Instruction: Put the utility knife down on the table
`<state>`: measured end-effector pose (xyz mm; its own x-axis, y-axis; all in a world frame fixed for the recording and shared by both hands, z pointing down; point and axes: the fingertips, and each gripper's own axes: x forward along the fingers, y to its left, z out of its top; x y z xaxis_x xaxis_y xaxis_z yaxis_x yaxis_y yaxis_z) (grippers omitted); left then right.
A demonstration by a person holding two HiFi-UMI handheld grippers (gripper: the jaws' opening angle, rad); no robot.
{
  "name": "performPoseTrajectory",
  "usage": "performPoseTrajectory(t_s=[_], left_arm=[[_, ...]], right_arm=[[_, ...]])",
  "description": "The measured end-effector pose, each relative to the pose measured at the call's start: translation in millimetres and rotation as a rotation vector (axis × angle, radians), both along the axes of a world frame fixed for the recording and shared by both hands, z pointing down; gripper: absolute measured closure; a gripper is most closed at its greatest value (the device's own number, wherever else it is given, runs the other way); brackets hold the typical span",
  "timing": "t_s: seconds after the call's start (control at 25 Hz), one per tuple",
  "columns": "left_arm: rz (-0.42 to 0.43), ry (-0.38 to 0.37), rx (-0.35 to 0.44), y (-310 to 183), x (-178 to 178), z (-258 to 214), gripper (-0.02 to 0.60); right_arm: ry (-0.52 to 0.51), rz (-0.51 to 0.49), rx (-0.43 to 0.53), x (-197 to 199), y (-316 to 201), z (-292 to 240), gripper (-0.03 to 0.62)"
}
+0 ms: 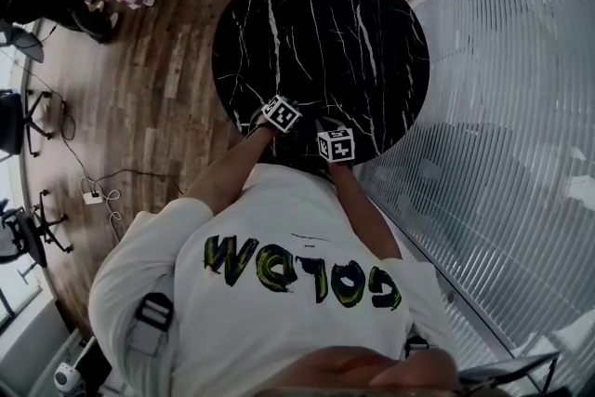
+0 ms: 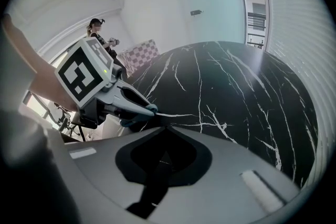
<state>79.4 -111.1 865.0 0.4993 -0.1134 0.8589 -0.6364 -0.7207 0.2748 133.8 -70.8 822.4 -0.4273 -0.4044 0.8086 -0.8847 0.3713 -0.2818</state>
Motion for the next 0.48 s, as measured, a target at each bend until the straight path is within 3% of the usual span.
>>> performPoseTrajectory(t_s=[0.24,0.48], left_arm=[[-0.002,-0.018,-0.033,7,-8,3,0.503],[0.010,0.016,-0.032,9,-3,1,0.486]], right_arm=[[-0.016,0.028,-0.003,5,2,-1,0.592],[-0.022,0.044,0.001,5,3,-2,0.592]])
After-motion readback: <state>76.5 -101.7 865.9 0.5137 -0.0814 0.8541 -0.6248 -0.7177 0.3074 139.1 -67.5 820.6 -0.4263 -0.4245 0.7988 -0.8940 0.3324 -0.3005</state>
